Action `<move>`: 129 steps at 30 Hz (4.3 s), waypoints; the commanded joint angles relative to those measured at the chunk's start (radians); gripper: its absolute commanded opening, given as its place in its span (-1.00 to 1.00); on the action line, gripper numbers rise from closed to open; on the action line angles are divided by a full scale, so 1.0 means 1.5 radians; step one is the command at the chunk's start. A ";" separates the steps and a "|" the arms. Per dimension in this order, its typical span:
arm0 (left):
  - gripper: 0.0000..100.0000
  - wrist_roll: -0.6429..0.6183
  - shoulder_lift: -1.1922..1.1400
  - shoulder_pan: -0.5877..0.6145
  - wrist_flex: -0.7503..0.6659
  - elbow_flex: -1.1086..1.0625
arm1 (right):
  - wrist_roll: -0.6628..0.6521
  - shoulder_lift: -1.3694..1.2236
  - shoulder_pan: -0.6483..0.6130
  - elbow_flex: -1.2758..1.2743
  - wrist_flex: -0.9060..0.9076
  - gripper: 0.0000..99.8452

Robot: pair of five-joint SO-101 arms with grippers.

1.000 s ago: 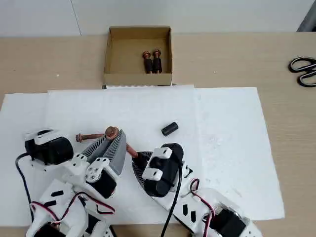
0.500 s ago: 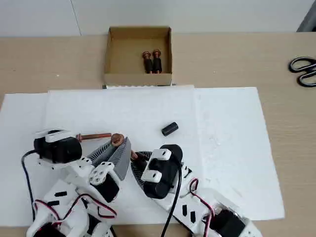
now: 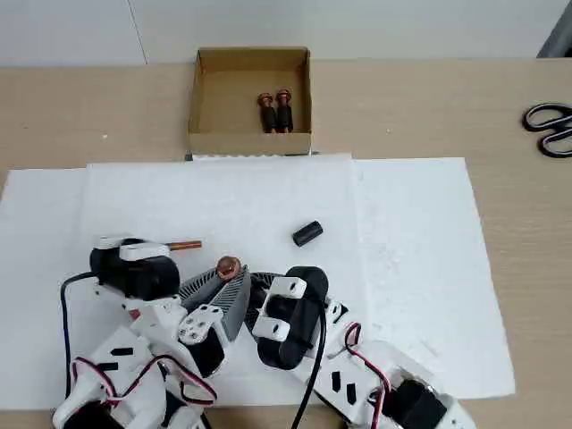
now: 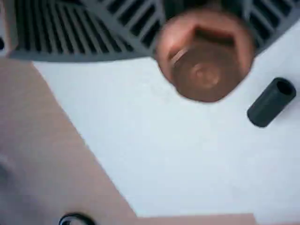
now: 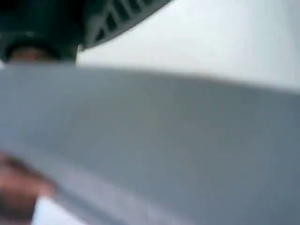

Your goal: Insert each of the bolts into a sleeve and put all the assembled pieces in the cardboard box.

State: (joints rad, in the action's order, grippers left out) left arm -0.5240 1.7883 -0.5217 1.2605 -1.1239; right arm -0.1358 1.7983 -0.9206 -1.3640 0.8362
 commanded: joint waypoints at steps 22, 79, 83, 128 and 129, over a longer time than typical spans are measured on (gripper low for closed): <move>-0.56 0.047 -0.071 0.006 0.018 0.017 | -0.010 0.009 0.004 0.065 -0.011 -1.00; -0.99 0.276 -0.066 0.503 -0.125 -0.304 | 0.104 -0.258 0.380 0.097 -0.077 -1.00; -0.99 0.276 -0.066 0.503 -0.125 -0.304 | 0.105 -0.451 0.380 0.226 -0.136 -1.00; -0.99 0.276 -0.068 0.503 -0.122 -0.303 | 0.100 -1.834 0.317 1.551 -0.211 -0.95; -0.99 0.276 -0.068 0.503 -0.122 -0.303 | 0.101 -1.834 0.317 1.551 -0.199 -0.89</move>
State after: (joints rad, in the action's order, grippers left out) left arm -0.1005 1.6809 0.2271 1.0963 -1.5858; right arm 0.0084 -0.9820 -0.4373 0.8730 0.5125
